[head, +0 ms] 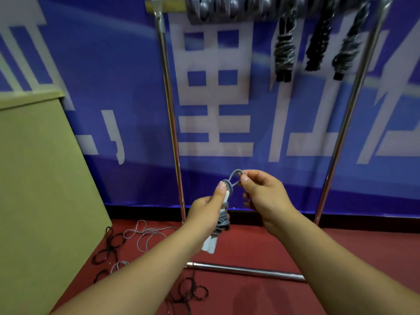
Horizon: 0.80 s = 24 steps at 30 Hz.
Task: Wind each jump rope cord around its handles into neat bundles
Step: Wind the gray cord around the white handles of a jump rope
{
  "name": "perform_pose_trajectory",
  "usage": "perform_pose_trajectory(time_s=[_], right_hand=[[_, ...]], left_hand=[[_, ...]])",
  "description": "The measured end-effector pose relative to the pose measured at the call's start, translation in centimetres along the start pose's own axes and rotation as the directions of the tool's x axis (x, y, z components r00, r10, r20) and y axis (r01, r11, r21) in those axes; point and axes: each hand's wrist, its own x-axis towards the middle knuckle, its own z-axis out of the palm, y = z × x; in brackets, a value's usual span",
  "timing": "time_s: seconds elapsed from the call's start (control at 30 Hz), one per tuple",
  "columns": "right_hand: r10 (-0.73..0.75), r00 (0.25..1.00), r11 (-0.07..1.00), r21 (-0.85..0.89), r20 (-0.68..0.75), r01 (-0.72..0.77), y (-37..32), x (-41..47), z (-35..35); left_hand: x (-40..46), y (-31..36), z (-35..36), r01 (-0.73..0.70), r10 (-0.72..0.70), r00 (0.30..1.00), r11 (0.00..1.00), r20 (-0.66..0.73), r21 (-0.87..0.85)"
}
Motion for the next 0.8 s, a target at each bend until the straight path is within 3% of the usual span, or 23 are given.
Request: perform_pose_trajectory(time_s=[0.27,0.47,0.63,0.8], right_hand=[[-0.165,0.985,0.981,-0.09,0.057,0.17,-11.9,7.2,1.4],[-0.295,0.954,0.951,-0.077,0.056,0.299,-19.9,11.5,1.5],[-0.36,0.933,0.924,-0.133,0.017,0.359,-24.4,14.0,0.7],[-0.439,0.895,0.881,-0.231,-0.073,0.413,-27.2,17.4,-0.6]], left_hand=[[4.6,13.6,-1.1,-0.17,0.17,0.985,0.976,0.01,0.137],[8.1,22.6,-1.7,-0.311,0.308,0.951,0.941,0.039,0.138],[10.0,27.6,-0.8,-0.335,0.33,0.942,0.934,0.054,0.129],[11.6,31.6,0.8,-0.325,0.337,0.941,0.928,-0.041,0.183]])
